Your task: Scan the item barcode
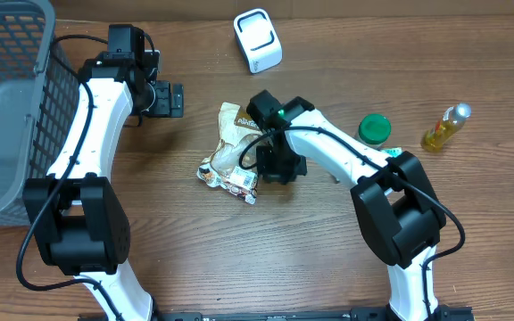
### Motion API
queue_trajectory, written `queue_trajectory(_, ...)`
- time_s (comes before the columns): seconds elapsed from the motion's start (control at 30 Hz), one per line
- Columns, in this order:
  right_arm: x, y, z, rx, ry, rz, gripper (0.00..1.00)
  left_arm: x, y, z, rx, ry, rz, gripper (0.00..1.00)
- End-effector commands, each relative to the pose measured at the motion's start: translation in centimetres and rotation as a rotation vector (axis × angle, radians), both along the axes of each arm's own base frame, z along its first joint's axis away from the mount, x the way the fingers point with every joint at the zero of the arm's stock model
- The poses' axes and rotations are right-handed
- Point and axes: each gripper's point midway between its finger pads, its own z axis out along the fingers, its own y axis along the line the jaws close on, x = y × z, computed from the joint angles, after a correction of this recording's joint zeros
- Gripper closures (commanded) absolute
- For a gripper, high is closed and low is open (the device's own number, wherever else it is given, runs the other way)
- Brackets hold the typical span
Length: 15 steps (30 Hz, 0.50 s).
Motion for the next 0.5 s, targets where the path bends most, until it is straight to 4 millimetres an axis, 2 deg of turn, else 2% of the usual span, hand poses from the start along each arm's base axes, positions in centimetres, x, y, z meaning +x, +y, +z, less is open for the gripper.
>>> queue_trajectory(0.0, -1.8, 2.2, 0.0, 0.089, 0.048, -0.007, 0.8, 0.6, -0.5, 2.3, -0.012, -0.06, -0.005, 0.0)
queue_trajectory(0.1, -2.8, 5.3, 0.1, 0.195, 0.056, 0.039, 0.8, 0.6, -0.5, 2.3, -0.013, -0.06, -0.005, 0.0)
queue_trajectory(0.27, -3.1, 10.5, 0.7, 0.295, -0.059, 0.151, 0.78, 0.6, -0.5, 2.3, -0.013, -0.06, -0.005, 0.0)
queue_trajectory(0.37, -3.4, 12.7, 1.1, 0.348, -0.116, 0.222, 0.76, 0.6, -0.5, 2.3, -0.013, -0.06, -0.005, 0.01)
queue_trajectory(0.47, -3.3, 13.6, 1.8, 0.377, -0.128, 0.238, 0.76, 0.6, -0.5, 2.3, -0.013, -0.059, -0.005, 0.0)
